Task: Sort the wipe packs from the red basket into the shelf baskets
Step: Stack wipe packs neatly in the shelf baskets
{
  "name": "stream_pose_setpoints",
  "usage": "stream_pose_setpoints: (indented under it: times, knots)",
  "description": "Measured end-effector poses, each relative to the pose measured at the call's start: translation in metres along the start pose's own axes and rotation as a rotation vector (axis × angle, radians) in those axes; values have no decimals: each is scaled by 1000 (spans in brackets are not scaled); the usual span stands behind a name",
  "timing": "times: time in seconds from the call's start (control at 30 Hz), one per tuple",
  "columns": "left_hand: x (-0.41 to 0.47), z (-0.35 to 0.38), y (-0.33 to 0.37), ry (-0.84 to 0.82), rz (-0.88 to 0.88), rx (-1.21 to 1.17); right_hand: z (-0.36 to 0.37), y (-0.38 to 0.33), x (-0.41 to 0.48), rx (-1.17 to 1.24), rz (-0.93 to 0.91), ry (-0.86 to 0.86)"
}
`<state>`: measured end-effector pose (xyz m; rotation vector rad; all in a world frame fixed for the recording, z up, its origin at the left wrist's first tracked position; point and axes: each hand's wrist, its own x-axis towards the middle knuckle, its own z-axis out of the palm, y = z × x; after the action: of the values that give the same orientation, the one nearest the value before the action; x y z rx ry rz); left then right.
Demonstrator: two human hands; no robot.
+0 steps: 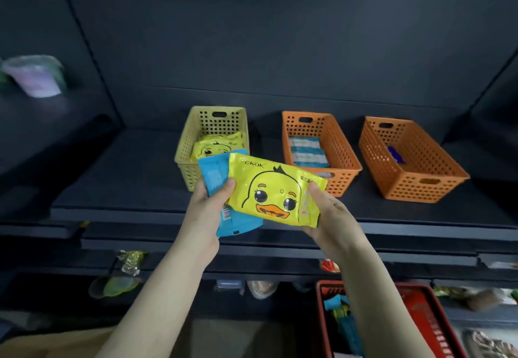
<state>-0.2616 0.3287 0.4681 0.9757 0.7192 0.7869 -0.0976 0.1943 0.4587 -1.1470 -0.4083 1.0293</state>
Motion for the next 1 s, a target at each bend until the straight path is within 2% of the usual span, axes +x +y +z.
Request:
stream_pose_setpoints:
  times: [0.2, 0.23, 0.37, 0.47, 0.6, 0.67, 0.73, 0.9, 1.0]
  knots:
    - [36, -36, 22, 100, 145, 118, 37, -6, 34, -123, -48, -23]
    - [60, -44, 26, 130, 158, 136, 45, -8, 61, -136, -21, -21]
    - [96, -54, 35, 95, 171, 207, 56, -13, 98, -112, -10, -97]
    - [147, -57, 45, 136, 162, 241, 71, -25, 152, -227, -46, -137]
    - [202, -63, 60, 295, 199, 256, 83, -48, 229, -324, -173, 10]
    - [222, -72, 65, 332, 200, 275, 87, -56, 264, -465, -240, 78]
    - [239, -80, 69, 345, 186, 285, 95, -59, 298, -702, -280, 108]
    - [273, -91, 69, 350, 118, 309, 122, -39, 352, -1298, -227, 90]
    - [294, -98, 70, 296, 78, 316, 129, -23, 369, -1331, -142, 122]
